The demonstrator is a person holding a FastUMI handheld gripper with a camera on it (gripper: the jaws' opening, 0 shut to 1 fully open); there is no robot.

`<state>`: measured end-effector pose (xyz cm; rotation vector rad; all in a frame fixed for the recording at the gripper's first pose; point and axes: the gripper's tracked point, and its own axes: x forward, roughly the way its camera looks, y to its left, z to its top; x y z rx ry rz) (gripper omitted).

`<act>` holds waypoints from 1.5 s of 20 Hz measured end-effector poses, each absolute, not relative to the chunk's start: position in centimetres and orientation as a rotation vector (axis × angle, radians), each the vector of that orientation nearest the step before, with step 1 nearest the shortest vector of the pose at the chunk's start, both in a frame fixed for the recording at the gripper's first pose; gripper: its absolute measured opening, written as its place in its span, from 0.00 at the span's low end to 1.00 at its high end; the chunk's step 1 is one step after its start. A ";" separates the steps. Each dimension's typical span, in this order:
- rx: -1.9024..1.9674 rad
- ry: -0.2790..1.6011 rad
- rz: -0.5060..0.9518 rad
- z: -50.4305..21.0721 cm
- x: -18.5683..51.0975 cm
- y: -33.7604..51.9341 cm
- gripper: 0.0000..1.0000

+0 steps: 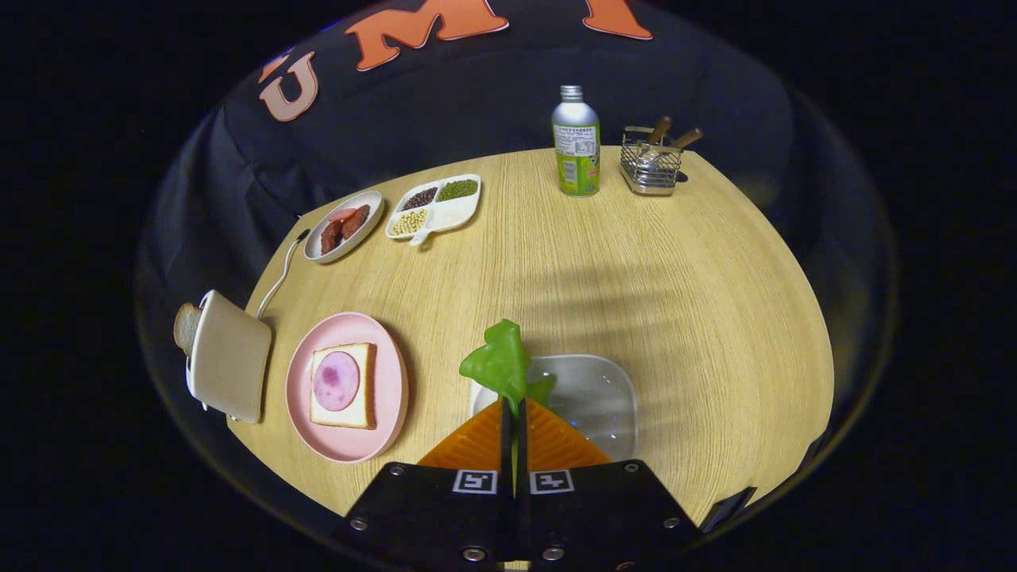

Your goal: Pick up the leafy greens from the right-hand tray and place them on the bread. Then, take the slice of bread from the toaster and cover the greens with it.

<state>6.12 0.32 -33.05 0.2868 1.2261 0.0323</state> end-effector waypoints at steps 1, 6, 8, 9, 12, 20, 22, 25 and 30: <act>0.286 1.212 0.044 -32.4 6.4 0.9 0.01; 0.273 1.154 0.105 -29.6 7.7 4.0 0.01; 0.276 1.139 0.137 -28.8 8.2 5.9 0.01; 0.270 1.133 0.150 -28.5 8.4 6.7 0.01; 0.259 1.124 0.177 -28.3 9.2 8.7 0.01; 0.237 1.142 0.217 -29.6 10.3 12.7 0.01; 0.219 1.159 0.227 -30.5 10.2 13.7 0.01; 0.208 1.179 0.248 -31.7 10.1 15.6 0.01; 0.196 1.227 0.266 -33.8 9.7 18.8 0.01</act>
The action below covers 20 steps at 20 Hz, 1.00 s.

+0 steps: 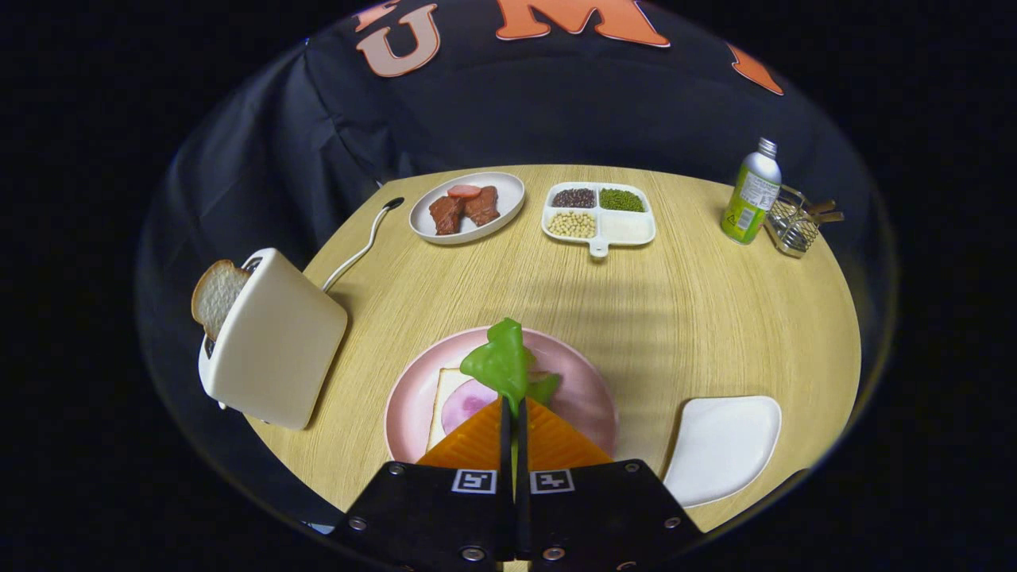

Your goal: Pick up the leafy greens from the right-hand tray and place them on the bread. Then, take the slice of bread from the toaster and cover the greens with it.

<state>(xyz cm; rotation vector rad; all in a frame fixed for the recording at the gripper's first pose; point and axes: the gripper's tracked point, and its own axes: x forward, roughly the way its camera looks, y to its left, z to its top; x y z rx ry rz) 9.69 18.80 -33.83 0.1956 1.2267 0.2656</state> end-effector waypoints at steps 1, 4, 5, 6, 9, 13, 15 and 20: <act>0.207 1.236 0.268 -34.1 9.6 19.5 0.02; 0.226 1.257 0.290 -34.7 9.3 21.6 0.02; 0.222 1.268 0.295 -34.9 9.1 21.9 0.03; 0.219 1.281 0.296 -35.1 8.9 22.3 0.03; 0.219 1.306 0.309 -35.5 8.4 23.4 0.09; 0.169 1.245 0.273 -33.7 10.0 22.3 0.31; 0.165 1.203 0.276 -31.2 10.8 22.2 0.38; 0.219 1.129 0.340 -23.9 11.9 24.9 0.58</act>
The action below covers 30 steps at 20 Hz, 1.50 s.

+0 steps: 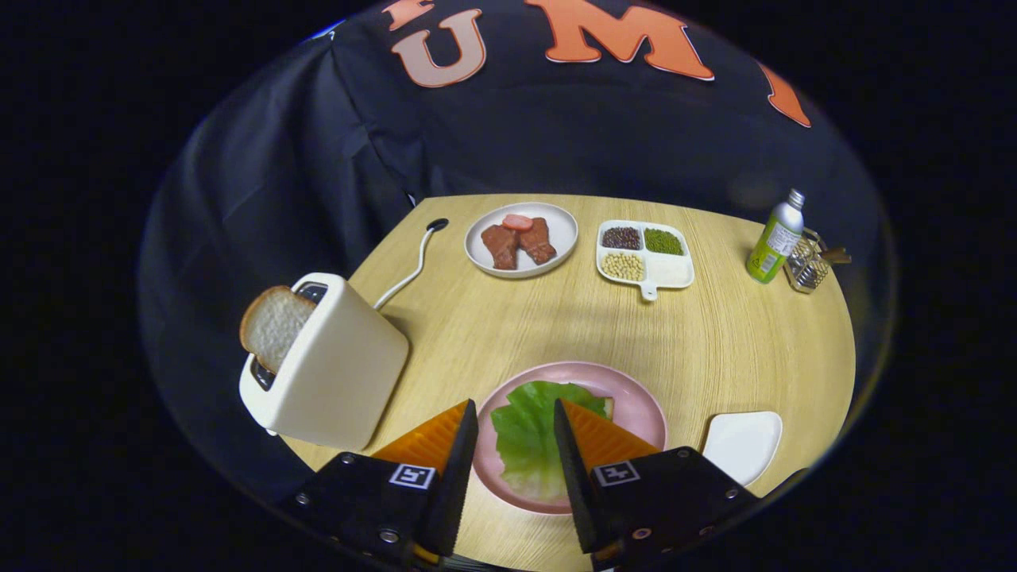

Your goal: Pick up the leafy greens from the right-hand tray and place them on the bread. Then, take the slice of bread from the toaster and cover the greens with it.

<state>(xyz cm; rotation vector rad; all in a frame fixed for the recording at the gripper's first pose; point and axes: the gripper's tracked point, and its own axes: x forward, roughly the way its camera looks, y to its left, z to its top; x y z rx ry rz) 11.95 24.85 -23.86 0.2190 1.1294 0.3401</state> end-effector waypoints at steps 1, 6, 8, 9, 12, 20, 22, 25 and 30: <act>0.236 1.135 0.349 -22.7 11.9 25.6 0.64; 0.228 1.128 0.393 -18.7 12.5 29.3 0.80; 0.225 1.122 0.416 -17.2 12.8 31.2 0.85; 0.218 1.114 0.426 -16.5 13.2 32.1 0.87; 0.217 1.108 0.475 -14.5 13.4 35.5 0.92; 0.215 1.181 0.548 -14.3 13.0 43.2 0.97; 0.210 1.197 0.555 -14.6 13.1 44.8 0.97; 0.199 1.229 0.561 -16.0 12.9 46.7 0.97; 0.196 1.270 0.506 -18.1 13.7 47.5 0.95</act>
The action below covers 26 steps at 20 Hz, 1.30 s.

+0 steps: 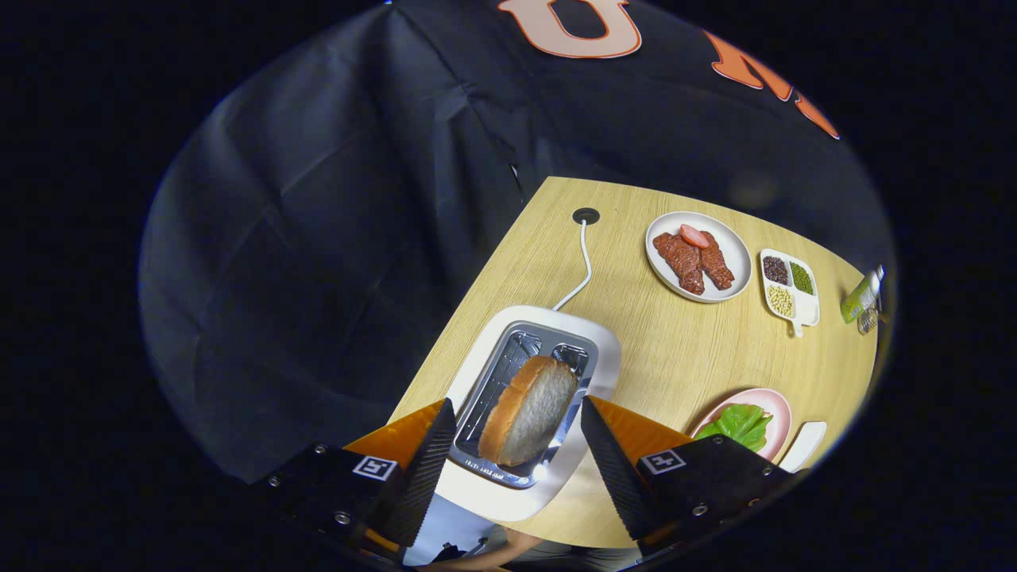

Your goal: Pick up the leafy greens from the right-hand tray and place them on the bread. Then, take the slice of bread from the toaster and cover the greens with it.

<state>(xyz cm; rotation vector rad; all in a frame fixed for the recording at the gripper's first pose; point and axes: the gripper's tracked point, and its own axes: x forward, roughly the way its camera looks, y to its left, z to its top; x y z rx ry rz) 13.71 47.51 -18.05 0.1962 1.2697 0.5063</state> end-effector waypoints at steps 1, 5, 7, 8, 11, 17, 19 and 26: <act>0.196 1.274 0.490 -18.3 13.9 47.4 0.92; 0.181 1.294 0.459 -19.1 14.1 47.0 0.77; 0.171 1.309 0.446 -19.6 13.7 46.6 0.63; 0.173 1.322 0.437 -20.0 13.5 46.5 0.58; 0.192 1.345 0.435 -20.2 13.1 46.6 0.32; 0.265 1.321 0.454 -18.9 13.1 46.1 0.14; 0.309 1.305 0.460 -17.8 13.3 45.6 0.12; 0.464 1.200 0.479 -13.6 14.2 41.2 0.12</act>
